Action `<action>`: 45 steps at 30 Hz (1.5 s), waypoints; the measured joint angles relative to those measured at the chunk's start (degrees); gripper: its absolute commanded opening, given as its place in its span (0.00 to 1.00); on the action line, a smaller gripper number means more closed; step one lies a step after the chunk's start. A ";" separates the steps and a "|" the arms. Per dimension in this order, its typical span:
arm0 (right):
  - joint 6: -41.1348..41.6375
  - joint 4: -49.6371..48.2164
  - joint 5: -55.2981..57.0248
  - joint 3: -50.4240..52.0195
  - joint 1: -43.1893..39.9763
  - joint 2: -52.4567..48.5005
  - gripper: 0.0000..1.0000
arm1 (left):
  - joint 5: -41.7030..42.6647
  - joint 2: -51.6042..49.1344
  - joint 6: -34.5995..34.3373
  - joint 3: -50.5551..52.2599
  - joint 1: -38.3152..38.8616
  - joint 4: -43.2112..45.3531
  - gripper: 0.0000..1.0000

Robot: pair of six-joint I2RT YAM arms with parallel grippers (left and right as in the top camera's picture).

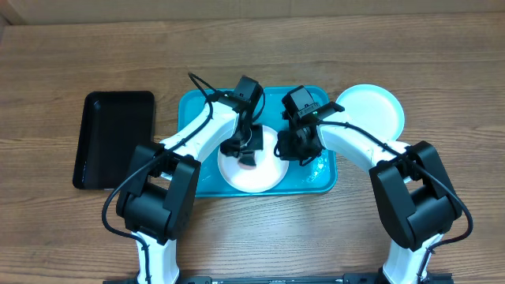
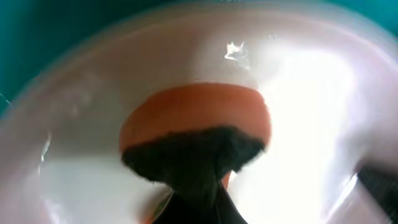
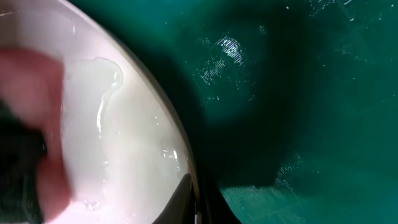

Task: Clean dirty plates on tray and stack at the side
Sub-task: 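Scrub the white plate with the sponge while the right gripper holds it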

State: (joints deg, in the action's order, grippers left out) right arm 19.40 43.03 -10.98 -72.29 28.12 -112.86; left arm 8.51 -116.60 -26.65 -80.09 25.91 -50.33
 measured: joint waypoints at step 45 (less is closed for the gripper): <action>-0.11 -0.07 0.76 0.15 -0.02 0.20 0.04 | -21.35 -0.09 -5.60 -0.24 1.49 -7.65 0.04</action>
State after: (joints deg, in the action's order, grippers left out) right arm 19.29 42.96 -10.22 -72.14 28.10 -112.66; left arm -12.84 -116.68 -32.25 -80.34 27.40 -57.98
